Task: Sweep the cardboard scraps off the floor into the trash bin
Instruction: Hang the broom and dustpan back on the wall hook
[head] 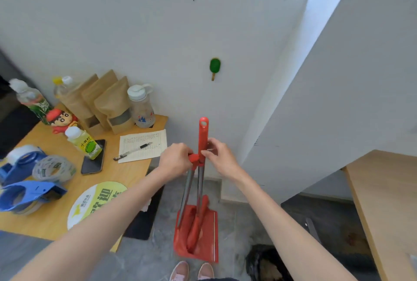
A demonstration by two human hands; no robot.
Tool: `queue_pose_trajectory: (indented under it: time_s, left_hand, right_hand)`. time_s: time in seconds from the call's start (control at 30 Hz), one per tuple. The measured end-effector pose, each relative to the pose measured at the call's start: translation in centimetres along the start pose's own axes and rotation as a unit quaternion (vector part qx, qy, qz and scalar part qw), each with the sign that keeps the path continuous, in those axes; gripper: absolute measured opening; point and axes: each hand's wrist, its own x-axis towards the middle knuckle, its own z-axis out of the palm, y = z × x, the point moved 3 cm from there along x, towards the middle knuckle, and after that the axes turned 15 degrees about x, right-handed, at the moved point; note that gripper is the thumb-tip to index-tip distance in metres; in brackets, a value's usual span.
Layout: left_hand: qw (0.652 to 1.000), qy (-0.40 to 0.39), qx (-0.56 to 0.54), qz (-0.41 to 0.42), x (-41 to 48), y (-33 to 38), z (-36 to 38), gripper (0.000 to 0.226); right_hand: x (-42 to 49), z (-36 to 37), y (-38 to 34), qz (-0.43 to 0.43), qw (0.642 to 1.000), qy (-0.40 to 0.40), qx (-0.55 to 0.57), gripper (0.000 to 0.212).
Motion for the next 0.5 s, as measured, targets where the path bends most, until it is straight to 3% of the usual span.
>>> queue_pose_trajectory:
  time_s: [0.23, 0.4, 0.5]
  left_hand:
    - [1.0, 0.005, 0.016, -0.016, 2.9, 2.1, -6.1, 0.005]
    - [1.0, 0.009, 0.02, -0.017, 4.4, 2.3, -7.5, 0.008]
    - [1.0, 0.007, 0.016, -0.015, 6.1, 1.9, -7.9, 0.011]
  right_hand:
    - [2.4, -3.1, -5.3, -0.011, 0.999, -0.012, 0.037, 0.028]
    - [3.6, -3.8, -6.4, -0.009, 0.997, -0.032, 0.067, 0.027]
    - [5.1, -4.0, -6.6, -0.029, 0.999, -0.025, 0.028, 0.025]
